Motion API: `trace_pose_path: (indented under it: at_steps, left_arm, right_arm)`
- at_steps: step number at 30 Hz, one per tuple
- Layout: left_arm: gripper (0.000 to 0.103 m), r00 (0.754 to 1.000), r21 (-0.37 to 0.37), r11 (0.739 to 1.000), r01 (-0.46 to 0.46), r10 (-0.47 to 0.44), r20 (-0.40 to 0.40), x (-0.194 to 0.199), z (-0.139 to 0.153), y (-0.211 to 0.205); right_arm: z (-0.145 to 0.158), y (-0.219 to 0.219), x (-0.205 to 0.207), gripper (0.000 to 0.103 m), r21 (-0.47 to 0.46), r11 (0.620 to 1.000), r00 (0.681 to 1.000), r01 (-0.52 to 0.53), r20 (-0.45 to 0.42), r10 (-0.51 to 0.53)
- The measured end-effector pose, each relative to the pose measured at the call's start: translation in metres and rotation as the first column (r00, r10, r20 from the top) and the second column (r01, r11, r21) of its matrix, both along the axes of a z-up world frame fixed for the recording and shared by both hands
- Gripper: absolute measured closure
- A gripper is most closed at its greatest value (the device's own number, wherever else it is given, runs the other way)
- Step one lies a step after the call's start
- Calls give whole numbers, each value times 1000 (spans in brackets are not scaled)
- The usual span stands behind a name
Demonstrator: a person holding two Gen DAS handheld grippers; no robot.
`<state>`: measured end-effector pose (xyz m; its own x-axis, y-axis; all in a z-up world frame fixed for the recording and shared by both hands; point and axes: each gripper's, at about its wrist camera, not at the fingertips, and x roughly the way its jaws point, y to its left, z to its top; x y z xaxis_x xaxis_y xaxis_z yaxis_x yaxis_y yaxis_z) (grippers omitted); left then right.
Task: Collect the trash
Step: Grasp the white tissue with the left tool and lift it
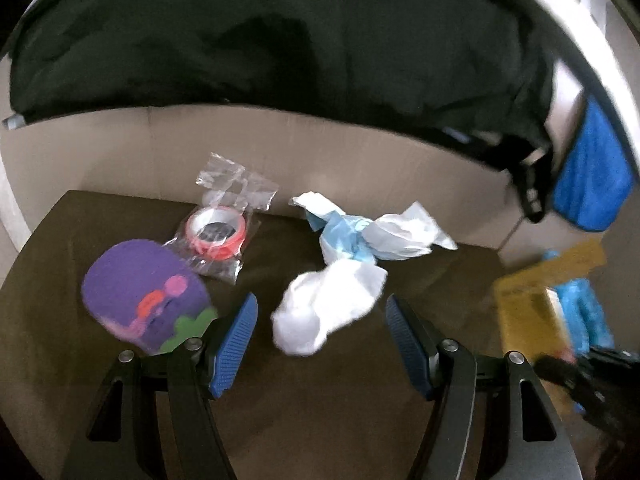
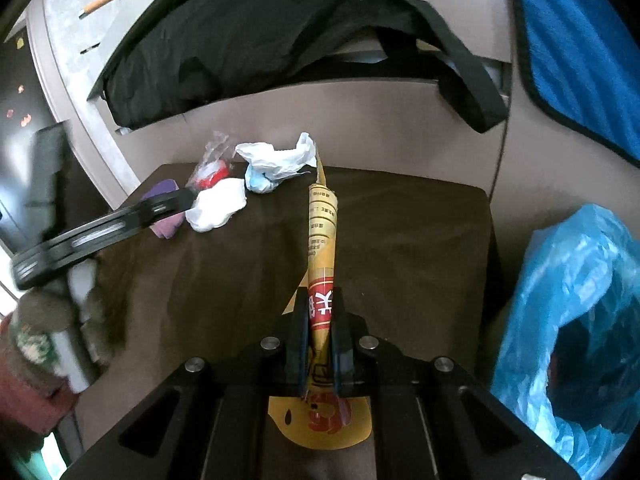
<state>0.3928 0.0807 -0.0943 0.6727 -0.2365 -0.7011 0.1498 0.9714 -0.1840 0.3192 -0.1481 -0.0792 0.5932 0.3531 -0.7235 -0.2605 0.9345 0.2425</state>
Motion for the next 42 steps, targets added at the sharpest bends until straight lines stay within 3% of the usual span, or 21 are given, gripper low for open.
trace_pose_path:
  at_steps: [5,8,13,19,24,27,29,30,36,42]
  left_arm:
    - [80,997,16,999,-43,44,-66,16,-14,-8]
    - [90,998,14,999,-36,36,-50,4,-8,-8]
    - [93,1000,-38,999,-28,28,-6,-43,14,7]
    - [93,999,-56,998,-33,34,13,-100,27,25]
    - [92,1000,-69,997,-28,29,9,-114,25,35]
    - [81,999,-106,994,-37,39,11,-111,23,40]
    - [52,999,-120,993,-18,22,33,-107,23,39]
    - [48,999,-121,993,-1,7,44,-104,23,36]
    - [47,996,-46,997,54,-50,73,-55,22,13]
    - [47,999,3,999,36,-36,-22,3,-3,-2]
  right_arm:
    - [-5,-6,-8,95,17,1000,1000,3,9,-3]
    - [-5,-11,-14,95,25,1000,1000,1,13,-1]
    - [0,-14,-24,95,27,1000,999,-3,33,2]
    - [16,-9,-39,95,33,999,998,-25,63,23]
    - [25,-4,-49,95,31,999,997,-34,69,32]
    - [29,-1,-54,95,17,999,997,-34,72,33]
    - [28,-1,-55,95,11,999,997,-33,65,32]
    - [28,-1,-55,95,13,999,998,-33,60,32]
    - [14,0,-50,95,28,999,999,-33,13,32]
    - [3,0,-48,95,7,999,999,-39,3,39]
